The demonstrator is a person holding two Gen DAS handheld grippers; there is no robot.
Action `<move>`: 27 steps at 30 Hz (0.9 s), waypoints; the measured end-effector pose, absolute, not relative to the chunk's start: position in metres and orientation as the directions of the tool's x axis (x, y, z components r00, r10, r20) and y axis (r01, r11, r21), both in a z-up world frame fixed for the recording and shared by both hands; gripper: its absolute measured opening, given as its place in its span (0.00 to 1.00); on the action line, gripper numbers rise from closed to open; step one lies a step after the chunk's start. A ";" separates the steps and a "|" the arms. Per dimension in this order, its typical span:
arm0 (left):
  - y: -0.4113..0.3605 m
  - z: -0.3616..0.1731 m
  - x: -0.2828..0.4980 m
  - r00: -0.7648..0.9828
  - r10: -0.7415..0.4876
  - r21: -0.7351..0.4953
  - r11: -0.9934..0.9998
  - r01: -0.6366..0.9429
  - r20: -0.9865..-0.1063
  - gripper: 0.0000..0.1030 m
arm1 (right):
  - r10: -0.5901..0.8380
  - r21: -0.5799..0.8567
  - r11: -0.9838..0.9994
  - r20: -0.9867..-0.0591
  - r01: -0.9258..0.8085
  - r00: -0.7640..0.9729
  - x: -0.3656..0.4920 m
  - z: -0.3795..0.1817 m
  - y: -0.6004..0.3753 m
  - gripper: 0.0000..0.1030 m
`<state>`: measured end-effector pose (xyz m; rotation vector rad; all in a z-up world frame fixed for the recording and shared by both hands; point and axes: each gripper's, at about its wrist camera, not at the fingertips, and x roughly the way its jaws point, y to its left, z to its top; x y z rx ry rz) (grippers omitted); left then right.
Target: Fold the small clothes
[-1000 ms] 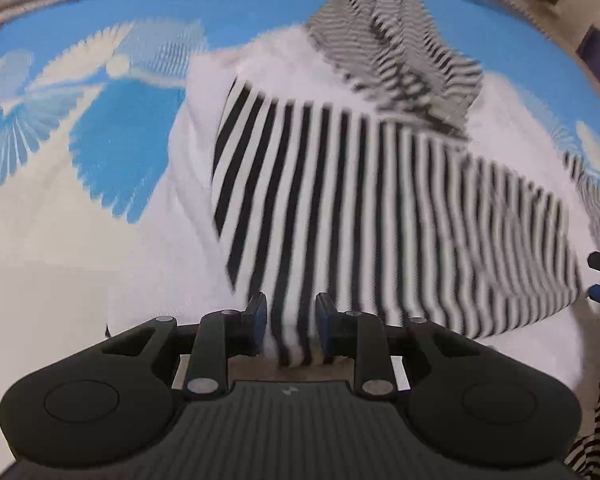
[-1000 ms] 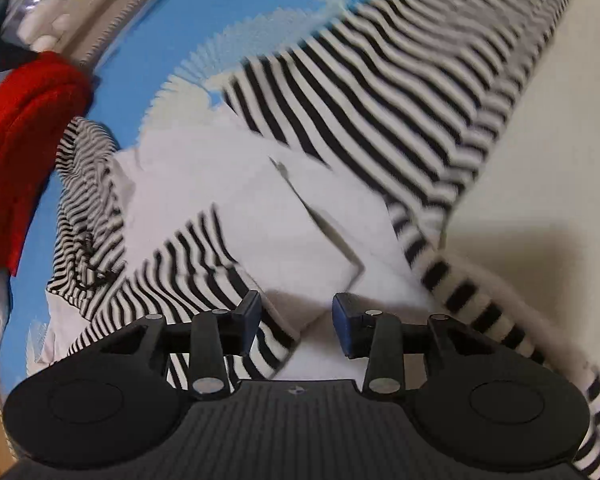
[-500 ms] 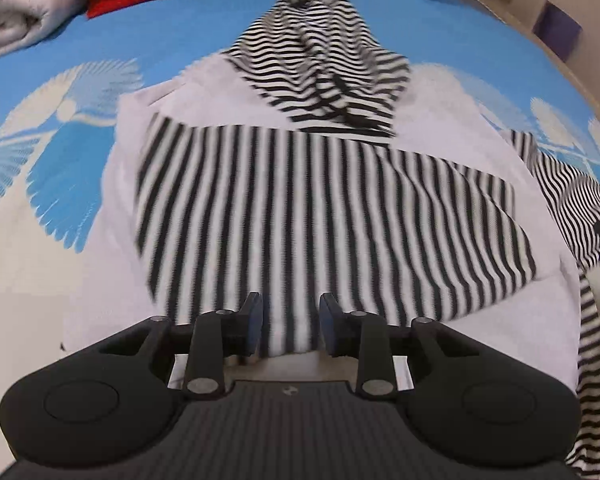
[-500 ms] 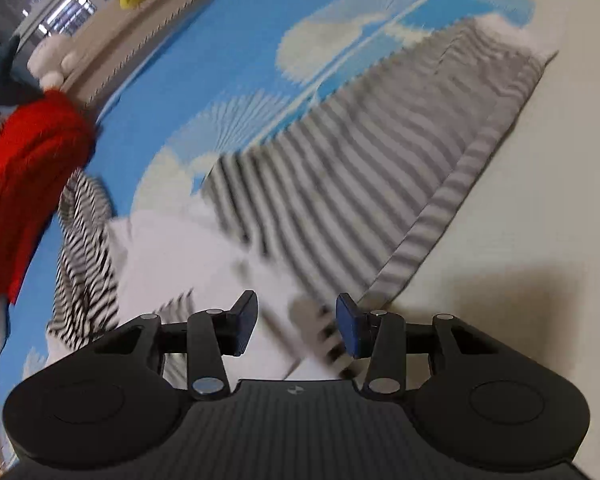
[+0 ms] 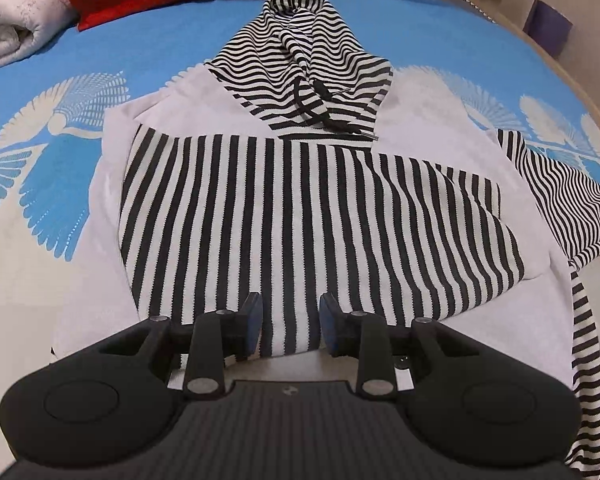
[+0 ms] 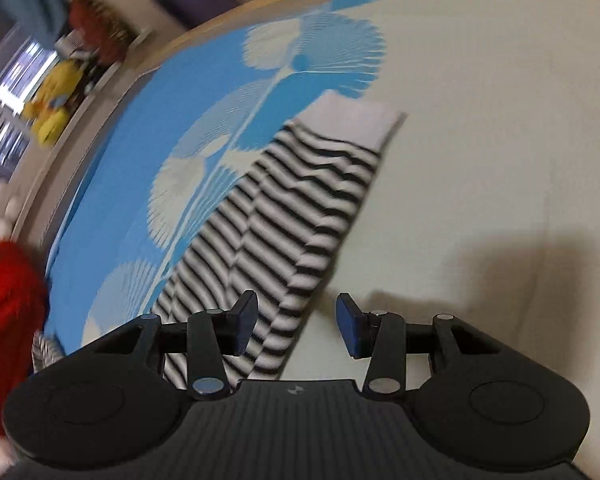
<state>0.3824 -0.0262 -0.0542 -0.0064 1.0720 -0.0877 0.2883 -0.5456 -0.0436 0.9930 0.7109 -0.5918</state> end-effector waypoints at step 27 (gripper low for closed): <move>-0.027 -0.055 0.384 0.465 -0.082 -0.051 0.996 0.078 -0.881 0.33 | -0.203 0.600 0.359 -0.697 0.715 0.688 0.316 -0.089 -0.578 0.37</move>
